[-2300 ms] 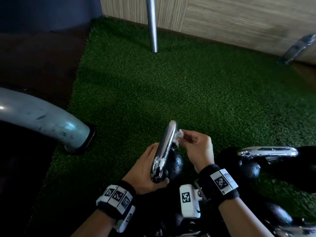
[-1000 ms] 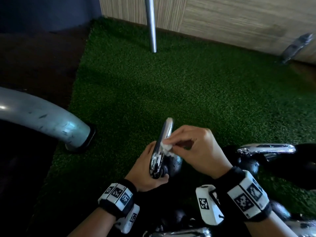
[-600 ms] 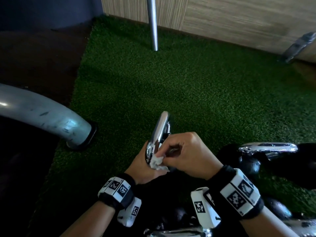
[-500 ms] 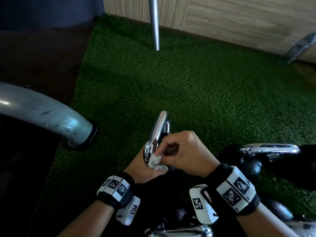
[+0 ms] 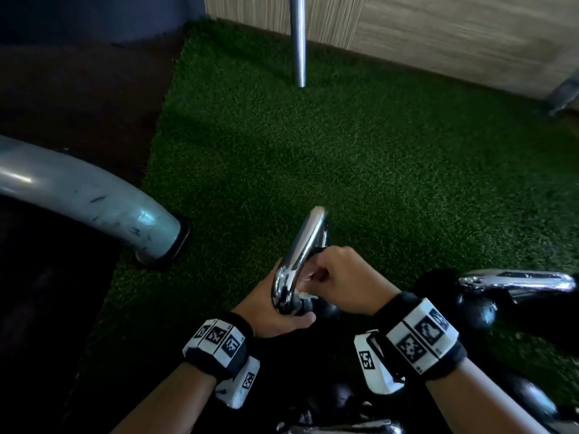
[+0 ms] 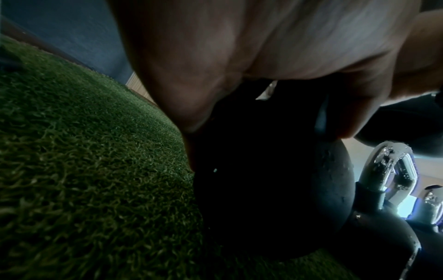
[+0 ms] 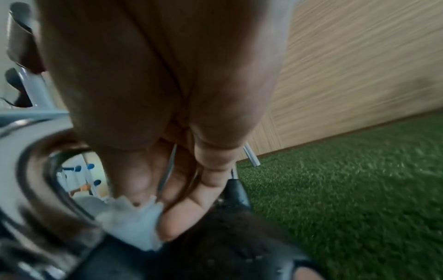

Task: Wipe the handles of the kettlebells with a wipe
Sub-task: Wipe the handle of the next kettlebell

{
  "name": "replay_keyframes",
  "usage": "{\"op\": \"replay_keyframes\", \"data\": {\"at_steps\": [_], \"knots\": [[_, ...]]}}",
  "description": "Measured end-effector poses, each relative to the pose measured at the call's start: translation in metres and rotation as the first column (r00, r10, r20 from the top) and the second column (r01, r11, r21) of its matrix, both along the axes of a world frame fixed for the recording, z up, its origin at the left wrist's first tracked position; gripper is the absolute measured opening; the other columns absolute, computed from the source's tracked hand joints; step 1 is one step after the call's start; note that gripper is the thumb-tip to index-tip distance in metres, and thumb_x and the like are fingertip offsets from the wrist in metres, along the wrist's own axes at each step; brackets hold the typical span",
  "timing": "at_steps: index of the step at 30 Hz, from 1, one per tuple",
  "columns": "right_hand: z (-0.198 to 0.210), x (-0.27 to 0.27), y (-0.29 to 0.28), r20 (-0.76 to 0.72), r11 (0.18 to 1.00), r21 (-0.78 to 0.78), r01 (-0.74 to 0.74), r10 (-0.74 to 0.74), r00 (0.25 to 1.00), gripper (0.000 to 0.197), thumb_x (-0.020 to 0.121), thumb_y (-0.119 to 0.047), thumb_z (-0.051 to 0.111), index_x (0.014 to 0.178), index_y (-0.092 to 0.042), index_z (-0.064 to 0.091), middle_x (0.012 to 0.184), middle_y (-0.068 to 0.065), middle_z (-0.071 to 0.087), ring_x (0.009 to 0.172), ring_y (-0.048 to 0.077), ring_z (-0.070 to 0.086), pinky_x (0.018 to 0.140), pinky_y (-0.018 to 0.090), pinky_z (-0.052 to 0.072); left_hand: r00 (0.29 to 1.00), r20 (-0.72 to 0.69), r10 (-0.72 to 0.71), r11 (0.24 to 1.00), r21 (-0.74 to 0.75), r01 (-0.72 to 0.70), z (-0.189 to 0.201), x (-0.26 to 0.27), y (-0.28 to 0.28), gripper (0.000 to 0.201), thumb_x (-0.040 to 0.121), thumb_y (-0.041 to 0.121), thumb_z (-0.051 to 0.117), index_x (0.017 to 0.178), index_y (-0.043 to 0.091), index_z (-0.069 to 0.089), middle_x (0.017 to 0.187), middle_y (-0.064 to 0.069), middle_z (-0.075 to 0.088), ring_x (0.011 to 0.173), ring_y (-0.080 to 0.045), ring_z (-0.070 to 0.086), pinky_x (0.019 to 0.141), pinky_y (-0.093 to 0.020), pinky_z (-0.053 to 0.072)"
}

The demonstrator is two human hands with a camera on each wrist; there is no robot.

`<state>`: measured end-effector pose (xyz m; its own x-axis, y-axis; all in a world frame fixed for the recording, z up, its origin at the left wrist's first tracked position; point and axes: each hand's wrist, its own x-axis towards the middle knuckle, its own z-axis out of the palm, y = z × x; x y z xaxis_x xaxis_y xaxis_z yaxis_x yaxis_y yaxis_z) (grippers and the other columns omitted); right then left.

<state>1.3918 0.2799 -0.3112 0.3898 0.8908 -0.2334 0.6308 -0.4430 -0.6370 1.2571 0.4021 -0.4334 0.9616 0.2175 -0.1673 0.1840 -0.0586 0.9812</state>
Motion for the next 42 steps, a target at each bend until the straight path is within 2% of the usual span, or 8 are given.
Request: {"op": "replay_keyframes", "data": {"at_steps": [11,15,19,21,24,27,31,42], "knots": [[0.001,-0.003,-0.012,-0.444,0.999,0.032,-0.004,0.018,0.896,0.027,0.092,-0.006,0.073,0.086,-0.031,0.078,0.088,-0.015,0.078,0.083,-0.002,0.071,0.076,0.018,0.051,1.0,0.011,-0.008,1.0,0.012,0.008,0.006,0.0,-0.003,0.066,0.074,0.025,0.089,0.127,0.007,0.055,0.111,0.006,0.073,0.109,-0.011,0.07,0.095,-0.03,0.055],[-0.004,0.001,-0.016,-0.634,0.997,0.05,0.059,-0.013,0.774,0.021,0.082,0.006,0.079,0.101,-0.003,0.078,0.1,0.009,0.08,0.09,0.016,0.073,0.083,0.027,0.056,1.0,0.004,-0.008,1.0,-0.022,0.008,0.008,-0.001,-0.006,0.067,0.073,0.014,0.088,0.129,0.003,0.052,0.109,0.004,0.075,0.103,-0.01,0.072,0.088,-0.025,0.056],[-0.018,-0.001,-0.016,-0.87,0.971,0.028,0.236,-0.093,0.485,0.029,0.081,0.023,0.068,0.101,0.002,0.075,0.097,0.016,0.077,0.084,0.02,0.075,0.077,0.028,0.062,0.999,0.043,-0.016,0.999,0.034,0.014,0.017,0.0,-0.011,0.071,0.072,0.015,0.088,0.133,0.018,0.051,0.117,0.015,0.069,0.106,-0.003,0.069,0.091,-0.025,0.055],[-0.021,0.004,-0.019,-0.961,0.928,-0.023,0.372,-0.123,0.248,0.033,0.074,0.022,0.073,0.102,0.005,0.073,0.096,0.018,0.077,0.082,0.021,0.077,0.074,0.029,0.064,0.996,0.085,-0.016,0.998,0.064,0.011,0.023,0.002,-0.012,0.086,0.069,0.024,0.087,0.139,0.044,0.042,0.13,0.014,0.062,0.118,-0.003,0.063,0.099,-0.028,0.052],[-0.026,0.007,-0.026,-0.988,0.895,-0.038,0.445,-0.101,0.119,0.051,0.062,0.0,0.091,0.108,0.007,0.068,0.096,0.017,0.076,0.084,0.022,0.077,0.079,0.032,0.064,0.988,0.151,-0.038,0.991,0.133,0.018,0.033,0.005,-0.012,0.094,0.067,0.031,0.085,0.129,0.077,0.031,0.145,0.001,0.051,0.134,-0.011,0.053,0.112,-0.039,0.046],[-0.031,0.004,-0.03,-0.992,0.904,-0.041,0.426,-0.088,0.091,0.065,0.065,-0.008,0.095,0.117,0.005,0.059,0.097,0.015,0.074,0.085,0.022,0.075,0.082,0.035,0.064,0.984,0.172,-0.038,0.994,0.112,0.018,0.039,0.003,-0.012,0.087,0.066,0.031,0.083,0.126,0.075,0.038,0.141,0.0,0.054,0.13,-0.01,0.057,0.109,-0.045,0.048],[-0.028,0.007,-0.027,-0.996,0.78,-0.044,0.624,-0.081,0.031,0.024,0.079,0.003,0.077,0.1,0.004,0.066,0.096,0.021,0.074,0.085,0.024,0.076,0.078,0.031,0.064,0.989,0.149,-0.023,0.995,0.1,0.008,0.038,0.001,-0.015,0.086,0.064,0.036,0.082,0.123,0.079,0.037,0.141,0.006,0.053,0.132,-0.005,0.054,0.111,-0.037,0.047],[-0.023,0.003,-0.019,-0.942,0.508,0.144,0.849,-0.193,0.276,0.031,0.059,0.0,0.084,0.082,-0.005,0.065,0.089,0.018,0.076,0.078,0.025,0.076,0.071,0.032,0.065,0.992,0.105,-0.064,0.986,0.162,0.047,0.038,0.003,-0.011,0.1,0.068,0.032,0.086,0.129,0.08,0.023,0.149,0.01,0.046,0.136,-0.001,0.048,0.116,-0.037,0.042]]}}
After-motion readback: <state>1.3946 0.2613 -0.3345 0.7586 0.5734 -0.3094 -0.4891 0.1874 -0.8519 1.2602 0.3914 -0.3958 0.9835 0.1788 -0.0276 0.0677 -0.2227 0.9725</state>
